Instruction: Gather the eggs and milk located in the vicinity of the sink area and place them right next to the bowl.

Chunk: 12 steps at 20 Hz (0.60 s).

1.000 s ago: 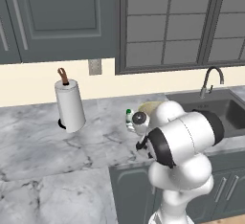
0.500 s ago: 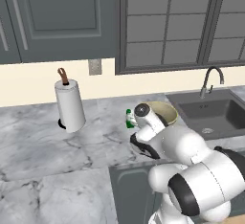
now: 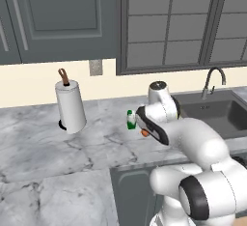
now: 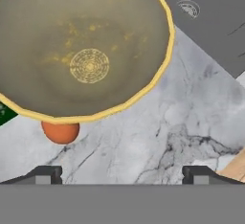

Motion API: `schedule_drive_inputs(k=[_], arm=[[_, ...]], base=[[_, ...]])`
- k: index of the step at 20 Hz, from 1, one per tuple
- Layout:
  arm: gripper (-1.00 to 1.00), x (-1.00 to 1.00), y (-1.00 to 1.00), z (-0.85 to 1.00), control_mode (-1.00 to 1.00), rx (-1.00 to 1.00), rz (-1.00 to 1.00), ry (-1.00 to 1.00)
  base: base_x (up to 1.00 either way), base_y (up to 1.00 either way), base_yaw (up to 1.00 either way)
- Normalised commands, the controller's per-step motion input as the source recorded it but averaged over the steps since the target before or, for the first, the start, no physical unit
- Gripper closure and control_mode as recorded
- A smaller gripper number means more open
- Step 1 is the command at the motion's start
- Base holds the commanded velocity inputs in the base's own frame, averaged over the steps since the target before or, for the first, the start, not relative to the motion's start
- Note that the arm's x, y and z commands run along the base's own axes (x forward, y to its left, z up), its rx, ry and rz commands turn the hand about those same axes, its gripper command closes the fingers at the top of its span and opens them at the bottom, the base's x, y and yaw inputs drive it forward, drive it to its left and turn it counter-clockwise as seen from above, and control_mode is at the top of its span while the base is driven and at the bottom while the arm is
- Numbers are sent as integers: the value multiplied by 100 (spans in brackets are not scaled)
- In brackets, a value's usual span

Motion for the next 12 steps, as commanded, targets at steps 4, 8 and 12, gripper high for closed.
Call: schedule_drive_inputs(k=[4,8,12], arm=[[-100,-45,-32,20,-100,17,19,8],[-100,-45,-24,-2,-100,18,16,-2],[-100,-28,-7,3,-100,9,32,0]], base=[[0,0,0],[0,0,0],[0,0,0]])
